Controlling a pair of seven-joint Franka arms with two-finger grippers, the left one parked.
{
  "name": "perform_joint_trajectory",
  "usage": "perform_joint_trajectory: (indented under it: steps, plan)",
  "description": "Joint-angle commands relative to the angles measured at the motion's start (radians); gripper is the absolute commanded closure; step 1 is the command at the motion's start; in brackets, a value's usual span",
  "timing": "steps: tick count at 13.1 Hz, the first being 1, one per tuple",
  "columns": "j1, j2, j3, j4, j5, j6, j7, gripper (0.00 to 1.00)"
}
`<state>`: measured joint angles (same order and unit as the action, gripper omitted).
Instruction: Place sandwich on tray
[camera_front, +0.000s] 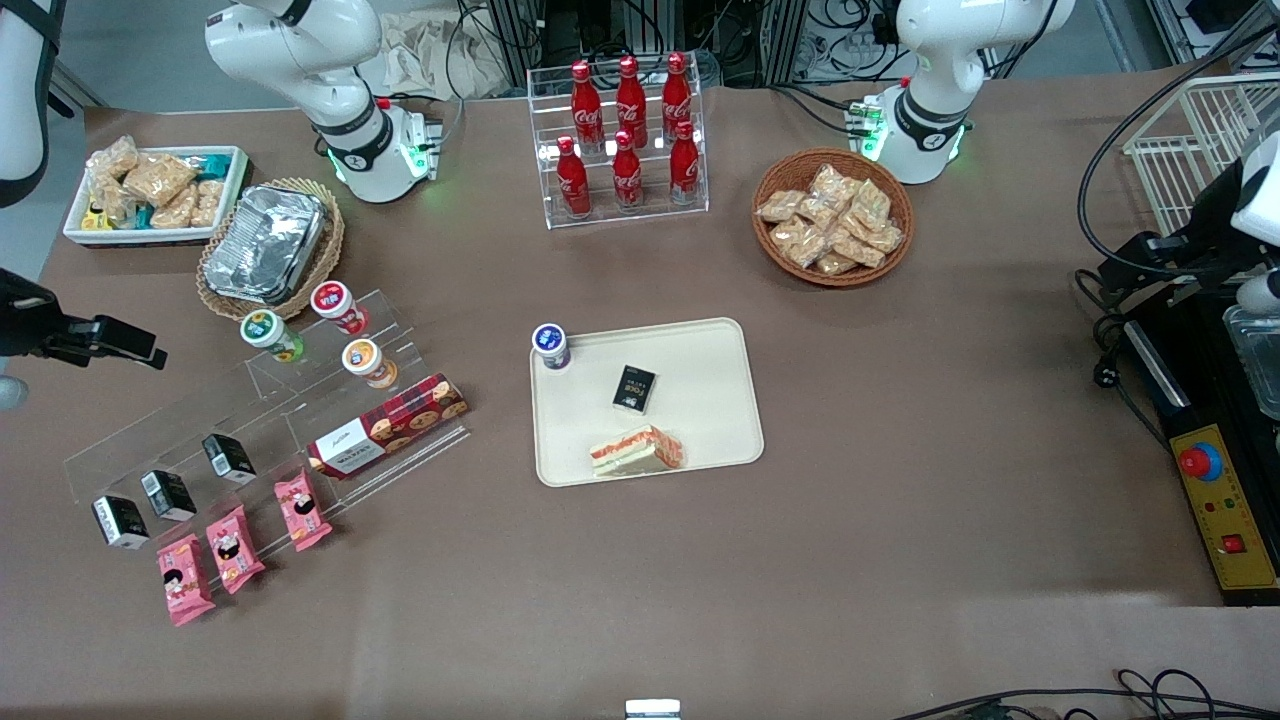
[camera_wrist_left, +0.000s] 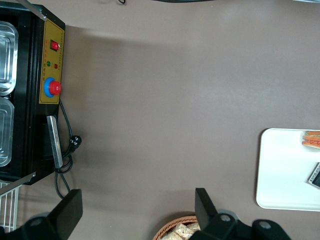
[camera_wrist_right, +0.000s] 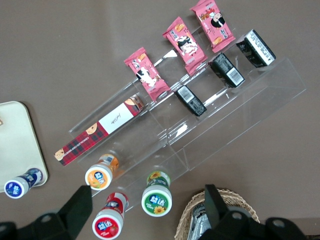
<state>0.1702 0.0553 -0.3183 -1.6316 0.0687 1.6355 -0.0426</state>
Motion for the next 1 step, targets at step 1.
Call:
perform_joint_trajectory:
  steps: [1]
  plan:
    - [-0.003,-0.043,0.007,-0.047,-0.001,0.015,0.018,0.00]
